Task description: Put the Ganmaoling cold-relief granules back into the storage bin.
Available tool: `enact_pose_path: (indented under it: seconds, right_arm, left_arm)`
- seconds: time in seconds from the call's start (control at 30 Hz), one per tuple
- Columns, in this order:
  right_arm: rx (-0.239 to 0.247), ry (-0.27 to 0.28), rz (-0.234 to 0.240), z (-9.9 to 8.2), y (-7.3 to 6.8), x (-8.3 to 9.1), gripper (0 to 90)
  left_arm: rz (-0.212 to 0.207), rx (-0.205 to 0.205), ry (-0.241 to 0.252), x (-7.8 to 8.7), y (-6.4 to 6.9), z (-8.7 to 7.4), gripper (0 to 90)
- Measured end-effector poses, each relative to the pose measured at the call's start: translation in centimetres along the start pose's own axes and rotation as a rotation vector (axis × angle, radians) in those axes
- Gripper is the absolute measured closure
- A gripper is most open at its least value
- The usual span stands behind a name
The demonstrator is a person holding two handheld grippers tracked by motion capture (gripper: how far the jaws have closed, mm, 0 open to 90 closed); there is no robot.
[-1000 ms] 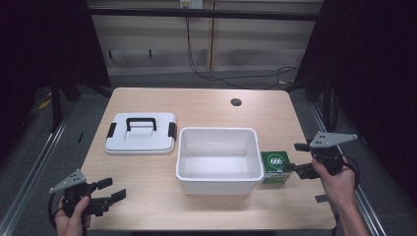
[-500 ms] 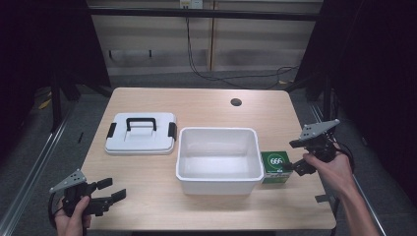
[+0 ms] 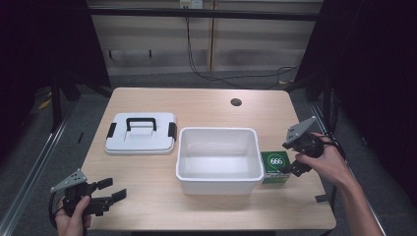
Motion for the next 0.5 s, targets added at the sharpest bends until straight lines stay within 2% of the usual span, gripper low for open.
enact_pose_path:
  seconds: [0.03, 0.1, 0.17, 0.23, 0.33, 0.5]
  right_arm:
    - [0.036, -0.018, 0.012, 0.3, 0.0, -0.3, 10.1]
    - [0.047, -0.02, 0.018, 0.5, 0.0, -0.4, 10.1]
    - [0.085, -0.028, 0.025, 0.8, 0.1, -0.6, 10.0]
    - [0.101, -0.076, 0.049, 1.0, 0.1, -1.0, 10.0]
    - [0.109, -0.096, 0.039, 1.1, 0.2, -1.3, 10.0]
    - [0.168, -0.119, 0.053, 1.1, 0.5, -1.8, 9.8]
  left_arm:
    - [-0.002, -0.002, 0.0, 0.0, 0.0, 0.0, 16.4]
    - [-0.002, -0.001, 0.001, 0.1, 0.0, 0.0, 16.4]
    - [-0.002, 0.001, 0.003, 0.1, 0.0, 0.0, 16.4]
    - [-0.004, -0.002, 0.001, 0.1, 0.0, 0.0, 16.4]
    - [-0.004, -0.002, 0.001, 0.1, 0.0, 0.0, 16.4]
    - [-0.004, -0.004, 0.001, 0.1, 0.0, 0.0, 16.4]
Point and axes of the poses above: each handheld gripper's, and its own axes: x roughly backward along the jaws, z roughly out of its top, y roughly to its right, the point moved 6 cm from there along -x, roughly forward along the jaws, and after that the axes turned 6 degrees about -z, right-handed, at the moved point
